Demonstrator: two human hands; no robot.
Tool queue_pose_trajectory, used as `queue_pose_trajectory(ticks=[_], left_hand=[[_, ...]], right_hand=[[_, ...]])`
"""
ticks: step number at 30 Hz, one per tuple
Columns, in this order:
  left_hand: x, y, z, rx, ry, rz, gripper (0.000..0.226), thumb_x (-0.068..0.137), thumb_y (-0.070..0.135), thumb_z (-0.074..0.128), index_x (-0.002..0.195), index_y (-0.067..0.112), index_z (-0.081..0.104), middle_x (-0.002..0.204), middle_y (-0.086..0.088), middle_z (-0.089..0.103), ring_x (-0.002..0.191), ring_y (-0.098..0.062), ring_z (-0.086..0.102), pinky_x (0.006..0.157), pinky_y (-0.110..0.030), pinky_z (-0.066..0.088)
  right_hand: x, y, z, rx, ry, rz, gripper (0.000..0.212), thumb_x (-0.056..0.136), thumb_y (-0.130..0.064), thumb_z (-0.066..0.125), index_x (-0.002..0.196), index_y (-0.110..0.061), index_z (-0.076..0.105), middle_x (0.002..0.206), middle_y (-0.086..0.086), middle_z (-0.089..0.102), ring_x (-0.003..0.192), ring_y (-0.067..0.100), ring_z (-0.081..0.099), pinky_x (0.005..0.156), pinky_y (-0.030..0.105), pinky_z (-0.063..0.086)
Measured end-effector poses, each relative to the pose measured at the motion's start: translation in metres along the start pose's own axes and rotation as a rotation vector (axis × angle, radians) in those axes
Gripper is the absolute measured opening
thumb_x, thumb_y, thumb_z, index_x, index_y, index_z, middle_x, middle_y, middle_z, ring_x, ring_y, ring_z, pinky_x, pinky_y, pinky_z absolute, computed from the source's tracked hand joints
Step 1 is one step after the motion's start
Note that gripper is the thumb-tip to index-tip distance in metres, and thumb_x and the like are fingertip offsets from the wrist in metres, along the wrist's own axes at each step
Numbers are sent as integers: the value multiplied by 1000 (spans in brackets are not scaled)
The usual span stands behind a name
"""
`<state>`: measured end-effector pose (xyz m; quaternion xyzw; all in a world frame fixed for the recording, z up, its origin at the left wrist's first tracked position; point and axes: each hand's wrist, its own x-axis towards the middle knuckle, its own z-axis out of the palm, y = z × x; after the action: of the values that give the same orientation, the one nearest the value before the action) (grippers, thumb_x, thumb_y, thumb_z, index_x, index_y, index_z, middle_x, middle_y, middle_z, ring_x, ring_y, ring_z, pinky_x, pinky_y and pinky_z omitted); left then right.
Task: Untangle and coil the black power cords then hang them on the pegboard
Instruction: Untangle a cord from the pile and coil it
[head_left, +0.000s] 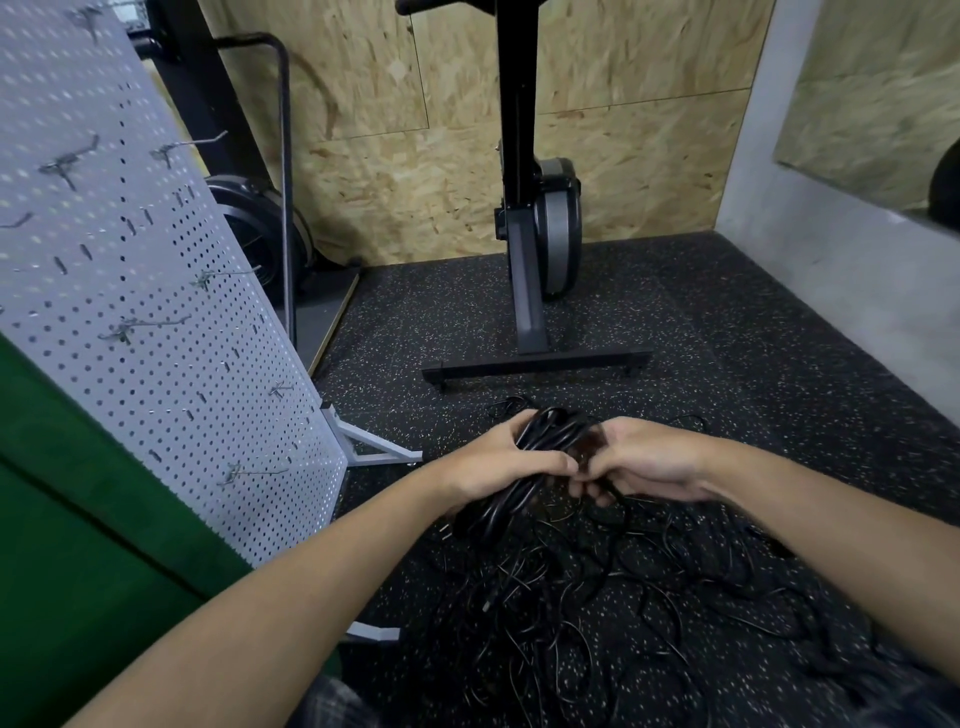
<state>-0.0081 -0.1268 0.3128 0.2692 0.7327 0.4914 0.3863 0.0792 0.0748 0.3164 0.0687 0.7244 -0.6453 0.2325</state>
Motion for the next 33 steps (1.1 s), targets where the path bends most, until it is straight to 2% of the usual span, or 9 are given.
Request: queue_pose_trajectory(ticks=[6, 10, 12, 14, 18, 23, 26, 30, 33], left_hand=[[1, -7, 1, 229, -12, 91, 79, 72, 36, 88, 142, 37, 51, 126, 7, 71, 118, -9, 67, 109, -34, 50], [3, -7, -1, 254, 8, 131, 84, 72, 30, 89, 145, 35, 48, 131, 9, 68, 123, -8, 65, 114, -37, 47], [2, -5, -6, 276, 30, 141, 83, 76, 25, 88, 147, 34, 46, 133, 9, 66, 124, -5, 63, 113, -32, 46], [1, -5, -13, 298, 57, 145, 80, 80, 20, 86, 147, 34, 45, 133, 11, 65, 122, -2, 62, 111, -27, 46], [-4, -6, -18, 326, 63, 137, 77, 82, 17, 85, 145, 36, 46, 128, 14, 66, 112, 1, 66, 102, -24, 51], [-4, -4, -18, 344, 66, 141, 76, 82, 15, 84, 144, 37, 45, 126, 13, 66, 110, -2, 67, 99, -24, 55], [-3, -6, -20, 338, 93, 130, 76, 82, 15, 85, 143, 35, 45, 125, 12, 67, 109, -2, 67, 98, -25, 55], [-2, -11, -16, 385, 57, 115, 82, 79, 22, 89, 145, 41, 43, 127, 17, 66, 114, 3, 65, 101, -19, 50], [1, -12, -13, 321, 108, 119, 79, 77, 22, 89, 142, 40, 47, 125, 15, 68, 115, -1, 65, 107, -28, 49]], right_hand=[[-1, 7, 2, -234, 65, -83, 22, 94, 5, 65, 112, -8, 67, 84, 2, 77, 70, 16, 67, 60, 27, 51], [8, 11, 6, -259, 179, -152, 24, 96, 2, 63, 118, -7, 59, 77, 7, 74, 61, 18, 66, 55, 31, 54], [7, 9, 3, -326, 144, -95, 17, 99, -21, 70, 110, -10, 63, 81, 8, 77, 68, 17, 71, 65, 28, 56], [4, 13, -5, -507, 31, 23, 30, 95, -46, 72, 104, -17, 71, 91, -2, 80, 88, 10, 74, 90, 29, 54], [9, 37, -17, -417, -98, 143, 14, 101, -27, 68, 106, -18, 77, 111, -5, 79, 116, 5, 67, 114, 36, 47], [6, 36, -28, -525, 14, 61, 21, 104, -33, 63, 109, -20, 79, 113, -14, 78, 108, -4, 68, 104, 22, 46], [4, 30, -30, -597, 99, -61, 25, 107, -38, 56, 104, -22, 74, 98, -10, 80, 101, 8, 71, 104, 32, 47], [8, 22, -17, -415, 132, -186, 34, 110, -33, 48, 89, -8, 55, 61, -6, 46, 59, 15, 51, 72, 33, 56], [11, 11, -9, -124, 186, -116, 25, 113, -29, 43, 97, -13, 53, 63, -8, 36, 53, 9, 31, 49, 24, 31]])
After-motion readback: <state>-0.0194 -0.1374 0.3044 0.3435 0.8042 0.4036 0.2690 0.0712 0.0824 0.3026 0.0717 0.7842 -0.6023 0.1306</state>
